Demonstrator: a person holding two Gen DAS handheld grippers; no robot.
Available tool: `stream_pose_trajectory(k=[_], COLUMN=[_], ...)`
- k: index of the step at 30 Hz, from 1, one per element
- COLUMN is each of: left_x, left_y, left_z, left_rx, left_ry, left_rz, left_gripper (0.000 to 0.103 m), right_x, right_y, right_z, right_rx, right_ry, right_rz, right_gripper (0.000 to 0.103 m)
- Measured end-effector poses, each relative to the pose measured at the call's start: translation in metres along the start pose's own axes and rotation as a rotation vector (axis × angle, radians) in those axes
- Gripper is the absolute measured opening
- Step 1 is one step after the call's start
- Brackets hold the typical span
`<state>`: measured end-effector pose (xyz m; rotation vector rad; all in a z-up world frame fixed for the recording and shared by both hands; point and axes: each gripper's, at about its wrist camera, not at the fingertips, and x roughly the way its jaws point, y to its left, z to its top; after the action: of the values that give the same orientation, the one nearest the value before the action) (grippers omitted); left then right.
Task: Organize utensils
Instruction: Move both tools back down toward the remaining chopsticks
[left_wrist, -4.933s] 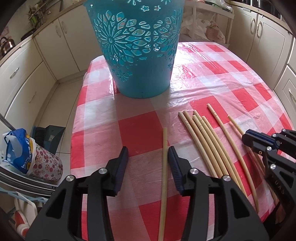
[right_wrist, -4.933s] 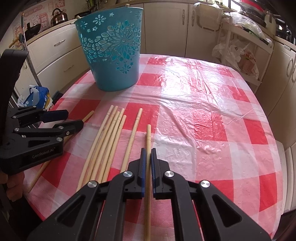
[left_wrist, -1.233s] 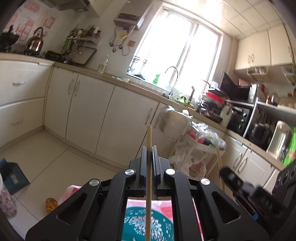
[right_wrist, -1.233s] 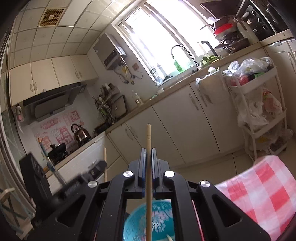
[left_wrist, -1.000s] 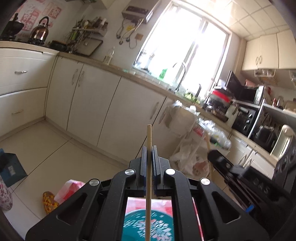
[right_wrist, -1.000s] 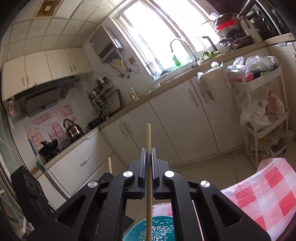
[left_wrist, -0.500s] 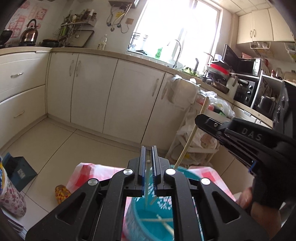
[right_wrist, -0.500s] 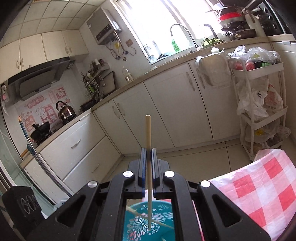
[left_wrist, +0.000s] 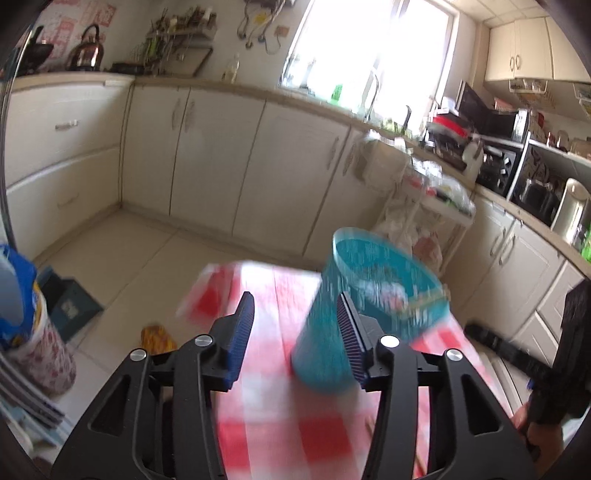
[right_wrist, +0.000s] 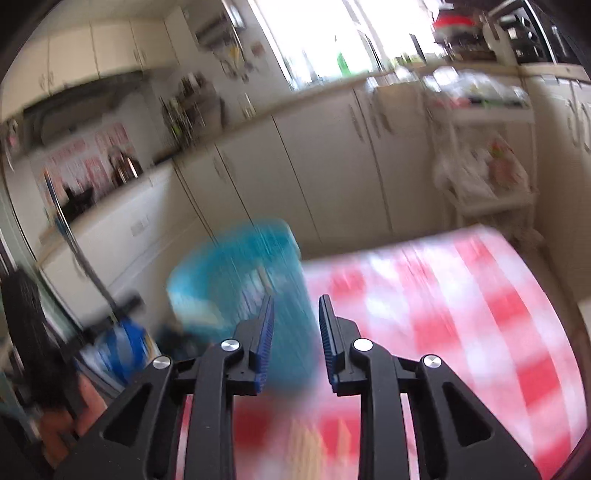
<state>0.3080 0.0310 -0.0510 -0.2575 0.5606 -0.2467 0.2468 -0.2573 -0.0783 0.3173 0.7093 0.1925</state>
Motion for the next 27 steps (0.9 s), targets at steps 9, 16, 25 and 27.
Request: stream_pose_trajectory(k=[9, 16, 25, 27], left_x=[0.013, 0.037, 0.067, 0.068], left_y=[-0.045, -0.084, -0.112, -0.115], left_z=[-0.095, -0.124, -0.132, -0.132], left_rx=[0.126, 0.200, 0.281, 0.296], left_ry=[0.281, 0.389, 0.451, 0.453], left_rz=[-0.037, 0.002, 0.079, 0.091], left_gripper=[0.046, 0.046, 0.047, 0.047], right_x=[0.021, 0.032, 0.015, 0.015], right_y=[-0.005, 0.006, -0.026, -0.028], right_z=[-0.080, -0.095, -0.097, -0.094], right_rx=[-0.109, -0.250, -0.121, -0.115], right_ry=[0.268, 0.304, 0.285, 0.283], right_rz=[-0.075, -0.163, -0.108, -0.100], right_gripper=[0.025, 0.009, 0.007, 0.007])
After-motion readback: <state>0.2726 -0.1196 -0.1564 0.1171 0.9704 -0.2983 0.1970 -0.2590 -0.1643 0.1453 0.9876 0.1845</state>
